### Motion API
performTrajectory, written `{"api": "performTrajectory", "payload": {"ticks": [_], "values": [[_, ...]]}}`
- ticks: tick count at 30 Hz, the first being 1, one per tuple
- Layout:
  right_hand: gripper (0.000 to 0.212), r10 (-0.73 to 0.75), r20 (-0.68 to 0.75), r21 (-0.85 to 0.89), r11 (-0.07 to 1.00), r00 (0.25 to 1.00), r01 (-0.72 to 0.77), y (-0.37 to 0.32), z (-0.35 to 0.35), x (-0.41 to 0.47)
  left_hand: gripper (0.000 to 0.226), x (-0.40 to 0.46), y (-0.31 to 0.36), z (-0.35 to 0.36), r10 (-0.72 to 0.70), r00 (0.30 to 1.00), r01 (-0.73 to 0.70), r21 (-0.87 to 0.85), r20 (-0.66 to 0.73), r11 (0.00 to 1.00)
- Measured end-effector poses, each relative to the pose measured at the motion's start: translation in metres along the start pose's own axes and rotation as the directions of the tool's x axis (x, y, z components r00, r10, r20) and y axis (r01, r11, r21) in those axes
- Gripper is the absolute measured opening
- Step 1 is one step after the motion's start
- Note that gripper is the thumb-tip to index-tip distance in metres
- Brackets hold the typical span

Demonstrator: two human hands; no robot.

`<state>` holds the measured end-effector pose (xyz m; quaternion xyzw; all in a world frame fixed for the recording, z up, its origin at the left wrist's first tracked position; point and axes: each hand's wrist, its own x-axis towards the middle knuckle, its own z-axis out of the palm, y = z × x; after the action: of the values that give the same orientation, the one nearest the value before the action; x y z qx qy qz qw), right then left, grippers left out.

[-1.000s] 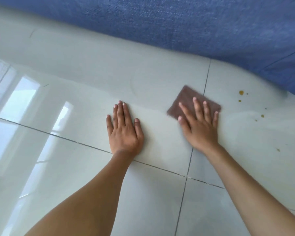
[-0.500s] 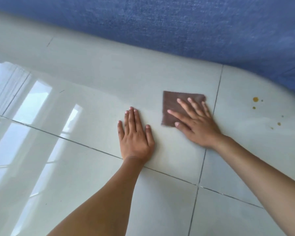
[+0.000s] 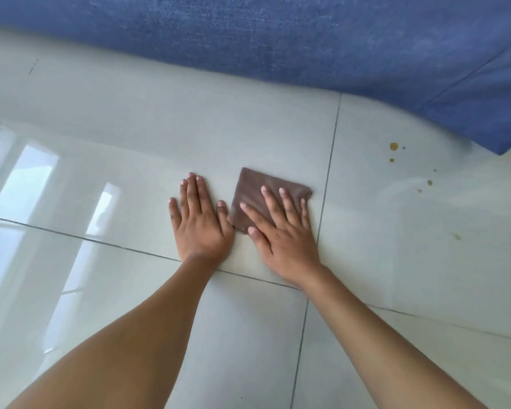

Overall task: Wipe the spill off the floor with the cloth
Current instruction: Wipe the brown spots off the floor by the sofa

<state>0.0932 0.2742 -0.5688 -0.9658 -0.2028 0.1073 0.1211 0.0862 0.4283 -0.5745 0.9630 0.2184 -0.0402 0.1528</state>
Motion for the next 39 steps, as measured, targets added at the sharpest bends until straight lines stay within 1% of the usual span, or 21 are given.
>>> {"api": "performTrajectory", "payload": {"ticks": [3,5,6,9,10,12,13,14,15,17,19,21,23,26,29,31,32,33,35,37,39], "values": [[0.048,0.056,0.065,-0.039,0.998,0.996,-0.053,0.036,0.004,-0.091,0.065,-0.001,0.001,-0.001,0.008,1.0,-0.008,-0.005,0.002,1.0],[0.052,0.177,0.07,-0.075,0.982,0.982,-0.171,0.073,-0.003,-0.134,0.065,-0.001,0.0,0.0,0.024,1.0,-0.024,0.0,0.01,1.0],[0.054,0.274,0.073,-0.089,0.959,0.959,-0.267,0.093,-0.009,-0.149,0.065,-0.003,0.002,0.0,0.041,0.999,-0.042,0.014,0.014,0.999],[0.062,0.551,0.067,-0.054,0.834,0.832,-0.548,0.143,-0.029,-0.147,0.067,-0.008,0.001,-0.002,0.086,0.996,-0.089,0.084,0.035,0.992],[0.06,0.614,0.065,-0.022,0.789,0.787,-0.614,0.153,-0.036,-0.133,0.067,-0.009,0.003,-0.003,0.106,0.993,-0.111,0.097,0.053,0.989],[0.054,0.705,0.067,0.064,0.703,0.706,-0.708,0.164,-0.048,-0.094,0.067,-0.016,0.016,-0.002,0.209,0.973,-0.219,0.115,0.097,0.969],[0.052,0.724,0.078,0.106,0.678,0.686,-0.728,0.163,-0.051,-0.074,0.067,-0.023,0.027,0.002,0.269,0.956,-0.282,0.112,0.113,0.953],[0.052,0.72,0.081,0.124,0.679,0.689,-0.724,0.157,-0.051,-0.058,0.066,-0.032,0.037,0.006,0.305,0.944,-0.317,0.094,0.122,0.944],[0.052,0.691,0.079,0.12,0.709,0.719,-0.695,0.146,-0.05,-0.048,0.065,-0.041,0.047,0.01,0.308,0.944,-0.318,0.073,0.119,0.945],[0.052,0.561,0.076,0.089,0.82,0.824,-0.566,0.123,-0.041,-0.051,0.064,-0.055,0.059,0.018,0.275,0.956,-0.28,0.043,0.099,0.959],[0.053,0.393,0.054,0.05,0.917,0.918,-0.396,0.108,-0.03,-0.081,0.064,-0.059,0.061,0.021,0.245,0.965,-0.25,0.036,0.095,0.968],[0.052,0.354,0.025,0.024,0.935,0.935,-0.355,0.11,-0.022,-0.127,0.065,-0.057,0.059,0.02,0.249,0.964,-0.253,0.026,0.097,0.967],[0.054,0.476,0.02,0.026,0.879,0.879,-0.476,0.134,-0.023,-0.167,0.064,-0.056,0.062,0.02,0.258,0.963,-0.26,0.021,0.083,0.965],[0.06,0.716,0.029,0.062,0.695,0.697,-0.716,0.183,-0.039,-0.184,0.063,-0.057,0.064,0.02,0.243,0.967,-0.245,0.019,0.069,0.969],[0.053,0.858,0.011,0.161,0.506,0.514,-0.847,0.223,-0.06,-0.128,0.063,-0.056,0.065,0.022,0.231,0.971,-0.233,0.021,0.058,0.972],[0.053,0.89,0.039,0.195,0.439,0.454,-0.877,0.236,-0.073,-0.072,0.064,-0.056,0.064,0.023,0.234,0.971,-0.236,0.03,0.055,0.971],[0.053,0.885,0.066,0.2,0.441,0.462,-0.875,0.235,-0.077,-0.044,0.064,-0.055,0.064,0.024,0.236,0.97,-0.238,0.034,0.054,0.971],[0.053,0.862,0.084,0.2,0.476,0.499,-0.856,0.228,-0.08,-0.019,0.064,-0.055,0.064,0.024,0.236,0.97,-0.239,0.039,0.052,0.97],[0.053,0.761,0.078,0.182,0.624,0.644,-0.76,0.199,-0.076,0.018,0.064,-0.054,0.064,0.024,0.237,0.97,-0.24,0.048,0.056,0.97],[0.052,0.586,0.044,0.148,0.797,0.809,-0.585,0.157,-0.062,0.025,0.065,-0.054,0.064,0.024,0.235,0.97,-0.238,0.058,0.055,0.97],[0.051,0.428,-0.006,0.108,0.899,0.904,-0.425,0.124,-0.044,-0.006,0.066,-0.054,0.064,0.023,0.233,0.971,-0.236,0.057,0.058,0.97]]}}
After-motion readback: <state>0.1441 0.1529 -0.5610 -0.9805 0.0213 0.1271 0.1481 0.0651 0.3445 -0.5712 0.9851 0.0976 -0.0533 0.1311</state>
